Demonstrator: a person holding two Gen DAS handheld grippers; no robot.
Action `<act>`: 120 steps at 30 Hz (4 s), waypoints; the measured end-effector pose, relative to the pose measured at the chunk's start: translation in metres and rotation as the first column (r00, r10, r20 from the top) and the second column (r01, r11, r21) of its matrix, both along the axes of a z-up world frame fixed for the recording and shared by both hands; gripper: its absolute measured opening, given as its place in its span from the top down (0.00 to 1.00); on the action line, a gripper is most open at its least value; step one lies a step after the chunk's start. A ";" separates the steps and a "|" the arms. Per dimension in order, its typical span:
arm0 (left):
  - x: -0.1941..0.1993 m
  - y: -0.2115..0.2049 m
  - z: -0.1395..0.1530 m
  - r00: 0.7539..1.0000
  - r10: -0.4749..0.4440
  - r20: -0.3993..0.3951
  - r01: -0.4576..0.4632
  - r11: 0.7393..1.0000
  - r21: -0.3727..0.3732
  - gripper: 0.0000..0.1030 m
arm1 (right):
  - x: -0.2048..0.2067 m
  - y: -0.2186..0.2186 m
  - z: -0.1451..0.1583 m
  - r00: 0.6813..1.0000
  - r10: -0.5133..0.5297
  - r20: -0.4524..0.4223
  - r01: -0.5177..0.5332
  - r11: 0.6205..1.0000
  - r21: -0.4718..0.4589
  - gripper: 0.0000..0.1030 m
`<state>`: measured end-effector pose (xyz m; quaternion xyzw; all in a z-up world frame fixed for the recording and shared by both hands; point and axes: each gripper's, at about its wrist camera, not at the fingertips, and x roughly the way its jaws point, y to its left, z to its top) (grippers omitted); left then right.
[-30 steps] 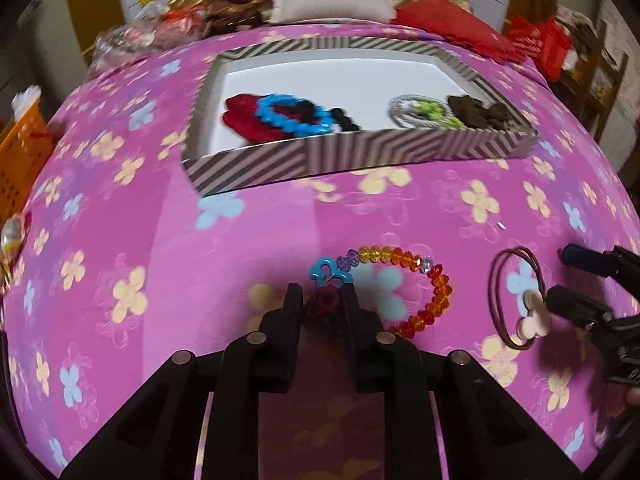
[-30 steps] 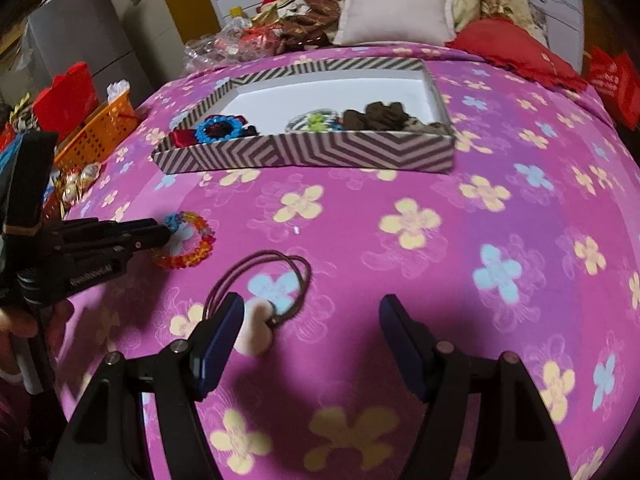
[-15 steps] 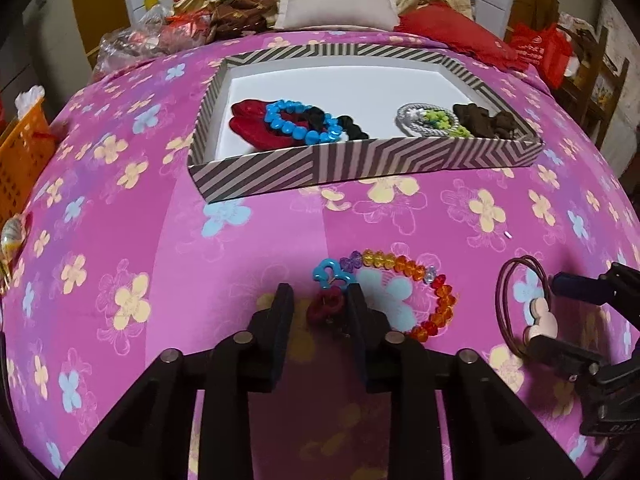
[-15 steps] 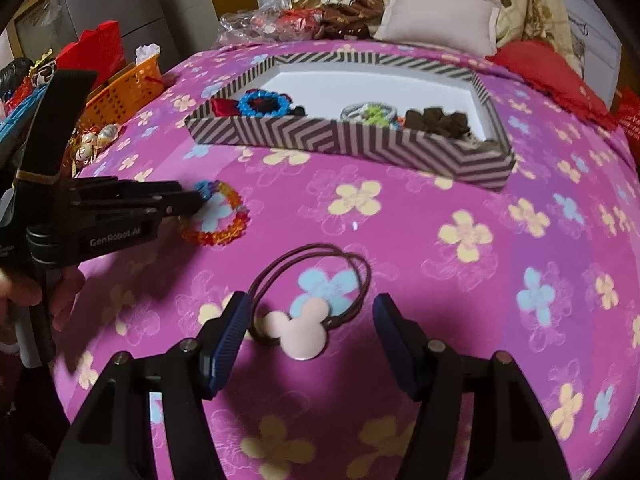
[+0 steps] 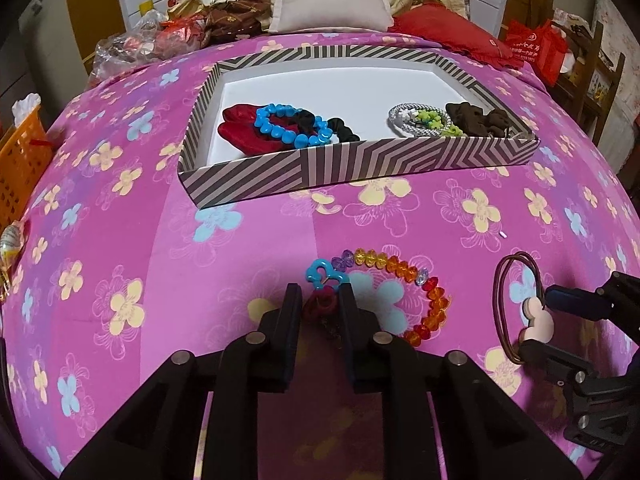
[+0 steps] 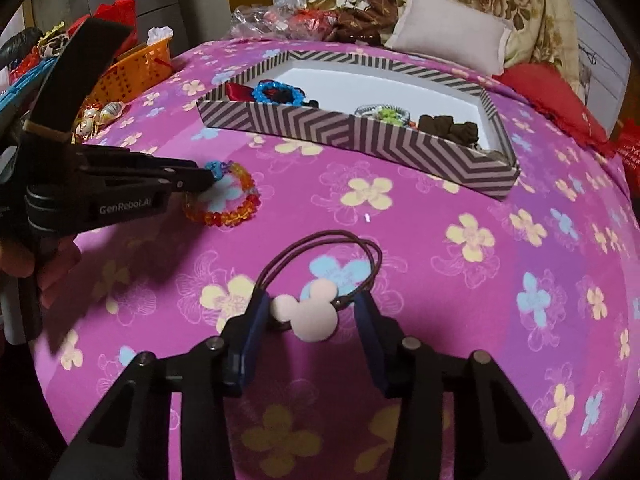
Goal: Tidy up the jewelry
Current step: 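Grasp the orange beaded bracelet with the left tool while the right tool grasps the mouse-charm hair tie, then carry the orange bracelet and mouse-charm hair tie into the tray and release both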
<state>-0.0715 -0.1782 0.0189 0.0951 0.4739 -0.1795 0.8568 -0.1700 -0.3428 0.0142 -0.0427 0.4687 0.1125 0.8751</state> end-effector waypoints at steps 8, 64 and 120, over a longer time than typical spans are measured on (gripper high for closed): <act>-0.001 0.000 -0.001 1.000 0.007 -0.002 -0.007 1.000 -0.010 0.88 | -0.003 0.000 0.001 1.000 -0.028 -0.011 0.029 1.000 0.011 0.49; 0.008 0.020 0.121 0.994 0.003 0.106 0.021 0.975 -0.222 0.93 | 0.006 -0.015 0.104 0.966 -0.075 0.249 0.055 0.995 0.087 0.65; 0.138 -0.028 0.023 0.995 0.082 -0.049 -0.087 0.988 -0.130 0.93 | 0.172 -0.041 0.016 0.987 -0.135 0.083 0.124 0.985 0.120 0.65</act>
